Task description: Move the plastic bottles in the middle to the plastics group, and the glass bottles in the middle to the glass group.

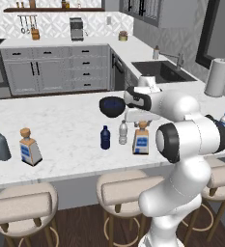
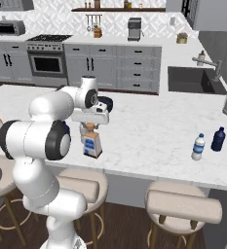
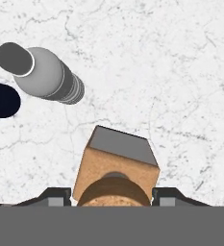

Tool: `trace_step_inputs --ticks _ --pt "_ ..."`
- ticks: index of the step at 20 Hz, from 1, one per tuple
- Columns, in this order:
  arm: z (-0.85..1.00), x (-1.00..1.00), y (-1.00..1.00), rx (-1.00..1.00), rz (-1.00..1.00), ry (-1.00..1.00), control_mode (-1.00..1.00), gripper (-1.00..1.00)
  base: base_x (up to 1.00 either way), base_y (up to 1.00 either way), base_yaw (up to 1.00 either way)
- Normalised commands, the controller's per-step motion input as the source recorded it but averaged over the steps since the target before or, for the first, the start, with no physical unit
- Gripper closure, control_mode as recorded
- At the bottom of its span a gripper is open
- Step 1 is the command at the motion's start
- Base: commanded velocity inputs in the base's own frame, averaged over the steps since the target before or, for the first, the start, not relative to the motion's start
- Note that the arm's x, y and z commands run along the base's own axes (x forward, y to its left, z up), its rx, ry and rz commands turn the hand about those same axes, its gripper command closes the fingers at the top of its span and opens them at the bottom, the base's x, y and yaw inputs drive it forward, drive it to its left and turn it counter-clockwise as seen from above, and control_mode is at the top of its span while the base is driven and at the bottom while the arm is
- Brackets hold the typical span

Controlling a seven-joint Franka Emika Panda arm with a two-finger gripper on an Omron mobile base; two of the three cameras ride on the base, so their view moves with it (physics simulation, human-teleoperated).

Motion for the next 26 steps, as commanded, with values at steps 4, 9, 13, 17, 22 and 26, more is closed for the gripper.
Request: trace_step_inputs --ticks 4,9,13,17,22,26 --pt "0.00 -0.20 0.00 0.00 0.00 -0.04 -1.00 1.00 0.00 0.00 0.00" --pt "0.07 -0.61 0.13 0.00 0.00 -0.10 -1.00 1.00 0.00 0.00 0.00" --pt "0.30 -0.68 0.51 0.00 0.04 -0.08 -1.00 1.00 0.00 0.00 0.00" --pt "0.34 -0.53 0.82 0.00 0.14 -0.05 -1.00 1.00 0.00 0.00 0.00" --pt "0.33 -0.46 1.00 -0.03 0.21 0.00 -1.00 1.00 0.00 0.00 0.00" --pt "0.09 -0.38 1.00 -0.01 0.22 0.00 -1.00 1.00 0.00 0.00 0.00"
